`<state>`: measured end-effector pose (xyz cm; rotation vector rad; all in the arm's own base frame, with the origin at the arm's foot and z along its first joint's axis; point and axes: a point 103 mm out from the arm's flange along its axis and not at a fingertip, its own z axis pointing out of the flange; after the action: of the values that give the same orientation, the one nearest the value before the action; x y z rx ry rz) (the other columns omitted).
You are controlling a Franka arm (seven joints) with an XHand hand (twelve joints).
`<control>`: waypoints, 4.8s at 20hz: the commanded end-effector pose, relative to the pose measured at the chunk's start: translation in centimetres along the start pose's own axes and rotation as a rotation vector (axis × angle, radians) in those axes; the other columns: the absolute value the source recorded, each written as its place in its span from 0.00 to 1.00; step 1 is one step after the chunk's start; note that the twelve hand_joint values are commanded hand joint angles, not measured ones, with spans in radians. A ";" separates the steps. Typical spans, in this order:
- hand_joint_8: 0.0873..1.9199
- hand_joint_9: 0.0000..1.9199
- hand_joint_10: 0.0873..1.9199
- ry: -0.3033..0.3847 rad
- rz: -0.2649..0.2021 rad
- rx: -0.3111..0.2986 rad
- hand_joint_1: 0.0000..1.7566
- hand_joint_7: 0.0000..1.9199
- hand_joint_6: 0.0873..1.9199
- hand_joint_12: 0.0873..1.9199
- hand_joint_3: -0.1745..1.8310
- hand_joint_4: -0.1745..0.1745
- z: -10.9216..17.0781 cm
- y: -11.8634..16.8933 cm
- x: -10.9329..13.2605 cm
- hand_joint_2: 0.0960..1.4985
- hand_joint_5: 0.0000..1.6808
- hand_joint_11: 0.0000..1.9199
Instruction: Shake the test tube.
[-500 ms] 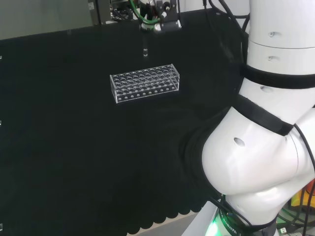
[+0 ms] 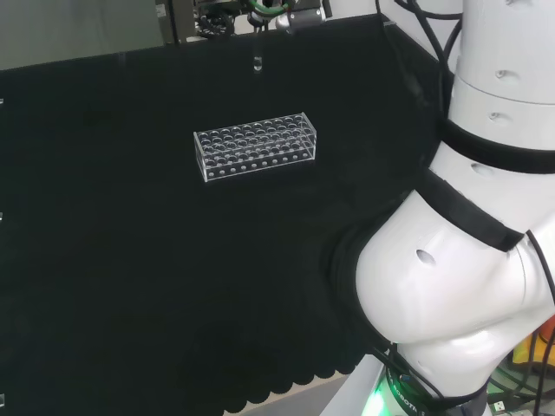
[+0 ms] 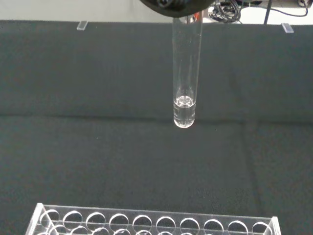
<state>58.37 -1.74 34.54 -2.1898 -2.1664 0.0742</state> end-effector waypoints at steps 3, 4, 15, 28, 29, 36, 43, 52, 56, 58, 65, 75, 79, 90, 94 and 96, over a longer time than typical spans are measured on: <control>0.53 0.58 0.39 0.035 -0.065 -0.020 0.80 0.60 0.15 0.50 0.09 0.00 -0.8 -0.2 3.7 0.67 0.69 0.59; 0.53 0.58 0.39 0.043 -0.077 -0.027 0.80 0.60 0.15 0.50 0.09 0.00 -0.9 0.0 4.5 0.67 0.69 0.59; 0.54 0.57 0.39 0.058 -0.168 -0.052 0.80 0.60 0.15 0.49 0.09 0.00 -2.1 0.7 9.2 0.67 0.68 0.59; 0.54 0.57 0.40 -0.079 0.066 0.031 0.80 0.60 0.15 0.49 0.09 0.00 -0.5 -2.9 -2.5 0.67 0.68 0.59; 0.54 0.57 0.40 -0.088 0.081 0.033 0.80 0.60 0.15 0.49 0.09 0.00 -0.6 -3.1 -3.2 0.67 0.68 0.59; 0.54 0.57 0.40 -0.126 0.153 0.025 0.80 0.60 0.16 0.49 0.09 0.00 -1.8 -3.6 -6.9 0.67 0.68 0.59; 0.54 0.57 0.40 -0.116 0.118 0.029 0.80 0.60 0.16 0.49 0.09 0.00 -1.1 -3.1 -5.2 0.67 0.68 0.59; 0.54 0.57 0.40 0.039 -0.010 0.005 0.80 0.60 0.16 0.49 0.09 0.00 0.3 -1.0 2.5 0.67 0.68 0.59; 0.54 0.57 0.40 0.120 -0.057 -0.036 0.80 0.60 0.16 0.49 0.09 0.00 -0.7 0.4 5.9 0.67 0.68 0.59; 0.54 0.57 0.40 0.155 -0.078 -0.055 0.80 0.60 0.16 0.49 0.09 0.00 -1.3 0.9 7.4 0.67 0.68 0.59; 0.54 0.57 0.40 0.182 -0.110 -0.084 0.80 0.60 0.16 0.49 0.09 0.00 -2.4 1.9 9.2 0.67 0.68 0.59; 0.54 0.57 0.40 0.016 -0.045 0.007 0.80 0.60 0.16 0.49 0.09 0.00 0.0 0.6 4.1 0.67 0.68 0.59; 0.54 0.57 0.40 -0.062 0.015 0.045 0.80 0.60 0.16 0.49 0.09 0.00 0.7 -0.1 0.5 0.67 0.68 0.60; 0.54 0.57 0.40 -0.185 0.175 0.073 0.80 0.60 0.16 0.49 0.09 0.00 -0.5 -1.7 -7.7 0.67 0.68 0.60; 0.54 0.57 0.40 -0.196 0.200 0.063 0.80 0.60 0.16 0.49 0.09 0.00 -1.2 -1.7 -8.8 0.67 0.68 0.60; 0.54 0.57 0.40 -0.192 0.199 0.061 0.80 0.60 0.16 0.49 0.09 0.00 -1.2 -1.6 -8.7 0.67 0.68 0.60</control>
<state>56.75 -9.92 35.49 -2.4311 -2.0048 0.3716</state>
